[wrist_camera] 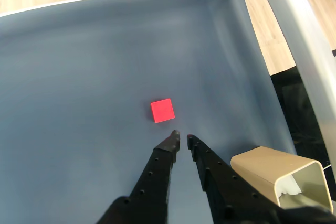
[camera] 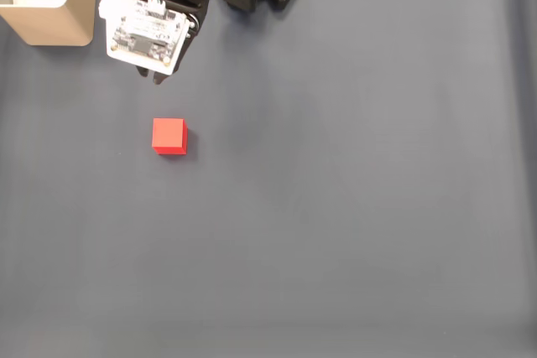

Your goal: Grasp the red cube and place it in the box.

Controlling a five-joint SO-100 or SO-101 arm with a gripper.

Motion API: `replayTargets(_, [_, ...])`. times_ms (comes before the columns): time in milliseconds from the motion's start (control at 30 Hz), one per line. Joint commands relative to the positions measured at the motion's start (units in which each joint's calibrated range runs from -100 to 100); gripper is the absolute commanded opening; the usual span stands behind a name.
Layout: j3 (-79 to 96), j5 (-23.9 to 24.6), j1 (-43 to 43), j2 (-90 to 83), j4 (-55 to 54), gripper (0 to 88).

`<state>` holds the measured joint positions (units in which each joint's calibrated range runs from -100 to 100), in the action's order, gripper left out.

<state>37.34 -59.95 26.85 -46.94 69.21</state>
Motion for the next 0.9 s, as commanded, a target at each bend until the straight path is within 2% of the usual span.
replayTargets(0, [-3.2,-1.3,-0.2,0.6,-1.8,1.4])
replayTargets(167, [-3.5,-2.5,-0.2,2.2,-2.2,2.3])
replayTargets(600, [-1.6,-3.4,-0.2,3.4,-8.6,17.3])
replayTargets(867, [-0.9,-5.6,0.4,5.3,-10.5,22.8])
